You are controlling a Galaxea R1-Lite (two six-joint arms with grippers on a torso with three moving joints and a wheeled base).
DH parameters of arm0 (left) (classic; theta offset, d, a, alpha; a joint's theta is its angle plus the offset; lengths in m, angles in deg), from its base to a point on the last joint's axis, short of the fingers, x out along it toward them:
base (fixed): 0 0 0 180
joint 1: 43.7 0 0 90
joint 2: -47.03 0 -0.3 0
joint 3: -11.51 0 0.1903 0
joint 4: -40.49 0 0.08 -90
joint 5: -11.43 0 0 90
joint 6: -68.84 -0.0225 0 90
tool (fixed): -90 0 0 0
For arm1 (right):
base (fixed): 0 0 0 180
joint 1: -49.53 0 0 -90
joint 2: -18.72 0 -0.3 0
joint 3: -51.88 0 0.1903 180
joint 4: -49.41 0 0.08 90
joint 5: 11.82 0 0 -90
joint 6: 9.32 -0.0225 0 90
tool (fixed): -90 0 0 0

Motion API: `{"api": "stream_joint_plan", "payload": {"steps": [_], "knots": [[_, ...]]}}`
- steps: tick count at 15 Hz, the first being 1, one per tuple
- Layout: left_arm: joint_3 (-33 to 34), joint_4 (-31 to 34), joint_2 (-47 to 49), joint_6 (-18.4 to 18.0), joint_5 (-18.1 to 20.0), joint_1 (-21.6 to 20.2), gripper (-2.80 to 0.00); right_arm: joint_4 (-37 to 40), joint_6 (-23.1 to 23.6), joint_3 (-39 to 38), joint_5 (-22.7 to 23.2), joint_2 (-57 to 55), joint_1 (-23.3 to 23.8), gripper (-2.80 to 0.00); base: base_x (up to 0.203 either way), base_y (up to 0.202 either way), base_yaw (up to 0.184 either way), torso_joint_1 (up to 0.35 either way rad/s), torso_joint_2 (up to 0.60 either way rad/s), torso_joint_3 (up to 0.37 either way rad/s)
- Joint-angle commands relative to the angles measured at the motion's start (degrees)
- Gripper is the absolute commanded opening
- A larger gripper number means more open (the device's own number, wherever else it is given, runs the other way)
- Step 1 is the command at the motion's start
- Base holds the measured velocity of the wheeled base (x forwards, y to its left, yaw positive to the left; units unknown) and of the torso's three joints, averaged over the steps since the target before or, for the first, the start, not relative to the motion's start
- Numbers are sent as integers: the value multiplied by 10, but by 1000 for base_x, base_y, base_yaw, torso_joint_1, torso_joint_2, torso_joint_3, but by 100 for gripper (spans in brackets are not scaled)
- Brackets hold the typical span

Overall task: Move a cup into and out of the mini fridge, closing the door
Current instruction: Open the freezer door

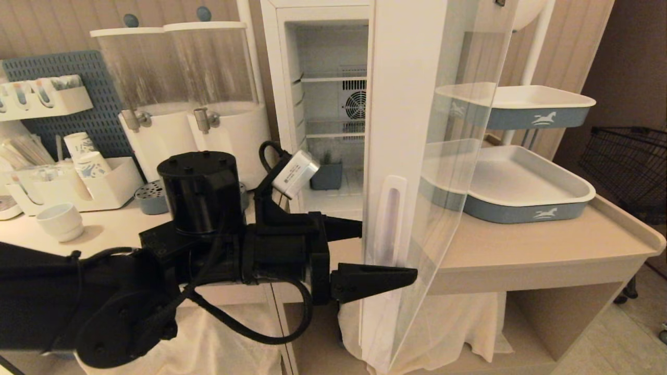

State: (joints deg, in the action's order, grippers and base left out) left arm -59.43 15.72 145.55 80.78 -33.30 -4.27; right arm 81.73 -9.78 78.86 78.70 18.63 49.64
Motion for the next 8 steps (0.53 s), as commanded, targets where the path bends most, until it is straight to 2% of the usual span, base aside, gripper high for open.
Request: {"api": "stream_joint_plan", "payload": {"steps": [1, 4, 8], "knots": [[-1, -3, -5, 11, 3, 24, 0, 0, 0, 0, 0, -1, 0, -280, 0, 0, 0, 0, 0, 0], [-4, -2, -35, 40, 2, 75, 0, 0, 0, 0, 0, -1, 0, -280, 0, 0, 0, 0, 0, 0], [-1, 5, -71, 54, 0, 134, 0, 0, 0, 0, 0, -1, 0, -280, 0, 0, 0, 0, 0, 0]]}}
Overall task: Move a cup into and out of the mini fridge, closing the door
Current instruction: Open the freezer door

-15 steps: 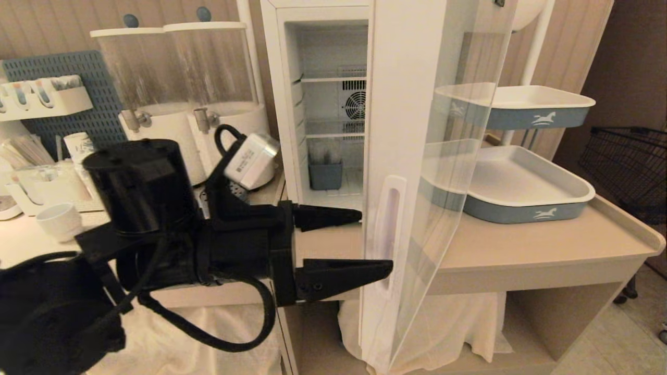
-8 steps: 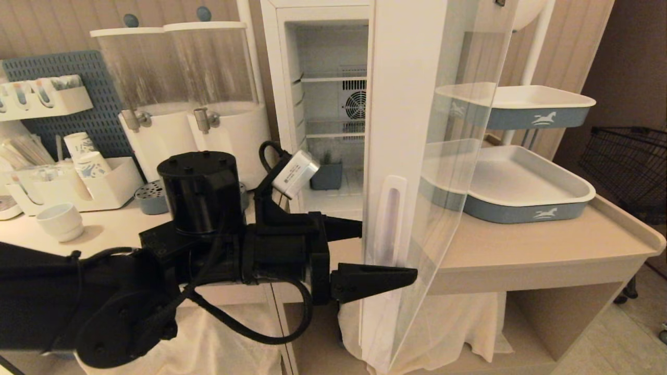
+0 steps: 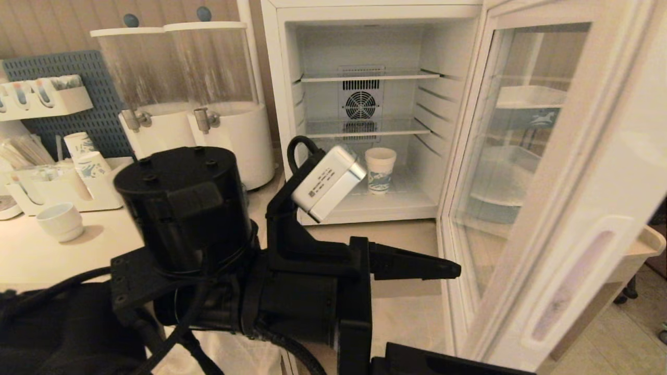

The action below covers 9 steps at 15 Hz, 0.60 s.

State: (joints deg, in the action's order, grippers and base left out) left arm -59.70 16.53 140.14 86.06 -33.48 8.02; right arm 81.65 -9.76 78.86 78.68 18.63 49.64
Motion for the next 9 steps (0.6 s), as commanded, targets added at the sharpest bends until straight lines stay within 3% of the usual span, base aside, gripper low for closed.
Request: {"api": "stream_joint_plan", "payload": {"steps": [1, 4, 6, 7, 9], "knots": [[8, -2, -22, -2, -2, 14, 0, 1, 0, 0, 0, -1, 0, -280, 0, 0, 0, 0, 0, 0], [22, 3, -31, -4, -31, -4, 0, 1, 0, 0, 0, -1, 0, -280, 0, 0, 0, 0, 0, 0], [34, 63, -78, -10, -72, -41, 0, 1, 0, 0, 0, -1, 0, -280, 0, 0, 0, 0, 0, 0], [31, 130, -102, -24, -104, -53, 0, 2, 0, 0, 0, -1, 0, -280, 0, 0, 0, 0, 0, 0], [8, 340, -181, -57, -243, -65, 0, 2, 0, 0, 0, -1, 0, -280, 0, 0, 0, 0, 0, 0]]}}
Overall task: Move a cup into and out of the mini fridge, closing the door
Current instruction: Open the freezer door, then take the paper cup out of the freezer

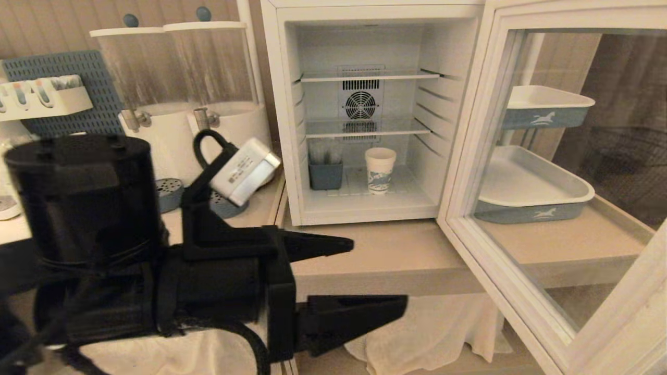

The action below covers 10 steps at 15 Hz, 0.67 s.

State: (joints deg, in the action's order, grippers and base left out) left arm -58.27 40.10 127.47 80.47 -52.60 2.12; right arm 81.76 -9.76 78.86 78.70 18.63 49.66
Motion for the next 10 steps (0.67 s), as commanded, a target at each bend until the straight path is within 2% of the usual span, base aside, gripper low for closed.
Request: {"api": "stream_joint_plan", "payload": {"steps": [1, 3, 4, 5, 8, 9, 10], "knots": [[-19, 180, -89, -9, -128, -8, 0, 1, 0, 0, 0, -1, 0, -280, 0, 0, 0, 0, 0, 0], [-27, 256, -170, -11, -227, -11, 0, 1, 0, 0, 0, -1, 0, -280, 0, 0, 0, 0, 0, 0], [-29, 289, -212, -12, -261, -13, 0, 1, 0, 0, 0, -1, 0, -280, 0, 0, 0, 0, 0, 0], [-32, 323, -260, -12, -286, -20, 0, 1, 0, 0, 0, -1, 0, -280, 0, 0, 0, 0, 0, 0], [-31, 432, -400, -17, -328, -95, 0, 1, 2, 0, 0, -1, 0, -280, 0, 0, 0, 0, 0, 0], [-24, 457, -428, -21, -336, -134, 0, 1, 2, 0, 0, -1, 0, -280, 0, 0, 0, 0, 0, 0], [-10, 471, -462, -27, -342, -176, -280, 1, 2, 0, 0, -1, 0, -280, 0, 0, 0, 0, 0, 0]]}}
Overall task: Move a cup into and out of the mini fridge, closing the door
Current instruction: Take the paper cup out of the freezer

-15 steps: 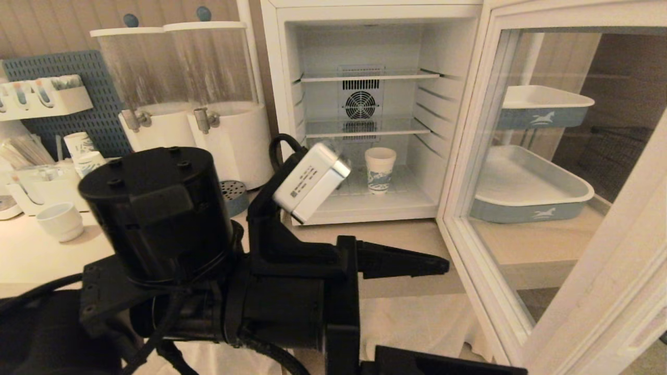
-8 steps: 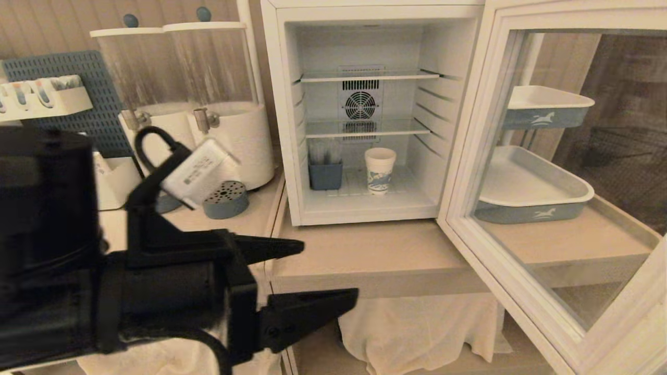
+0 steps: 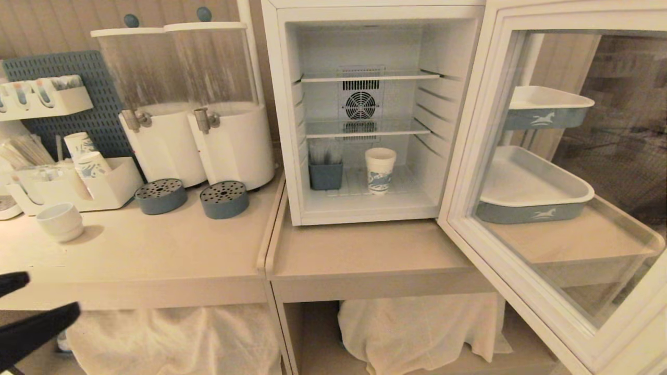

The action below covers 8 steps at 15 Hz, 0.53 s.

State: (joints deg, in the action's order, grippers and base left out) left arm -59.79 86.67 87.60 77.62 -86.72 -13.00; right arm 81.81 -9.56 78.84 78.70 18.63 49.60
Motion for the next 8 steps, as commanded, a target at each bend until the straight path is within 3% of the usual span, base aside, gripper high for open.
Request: {"api": "stream_joint_plan", "payload": {"steps": [1, 4, 6, 8], "knots": [[22, 14, -92, -6, -4, -70, -280, 0, 0, 0, 0, -1, 0, -280, 0, 0, 0, 0, 0, 0], [60, 32, -189, -34, 5, -209, -280, 0, 0, 0, 0, -1, 0, -280, 0, 0, 0, 0, 0, 0], [73, 93, -265, -50, 86, -296, -280, 0, 0, 0, 0, 0, 0, -280, 0, 0, 0, 0, 0, 0], [90, 170, -330, -57, 144, -309, -280, 0, 1, 0, 0, -1, 0, -280, 0, 0, 0, 0, 0, 0]]}}
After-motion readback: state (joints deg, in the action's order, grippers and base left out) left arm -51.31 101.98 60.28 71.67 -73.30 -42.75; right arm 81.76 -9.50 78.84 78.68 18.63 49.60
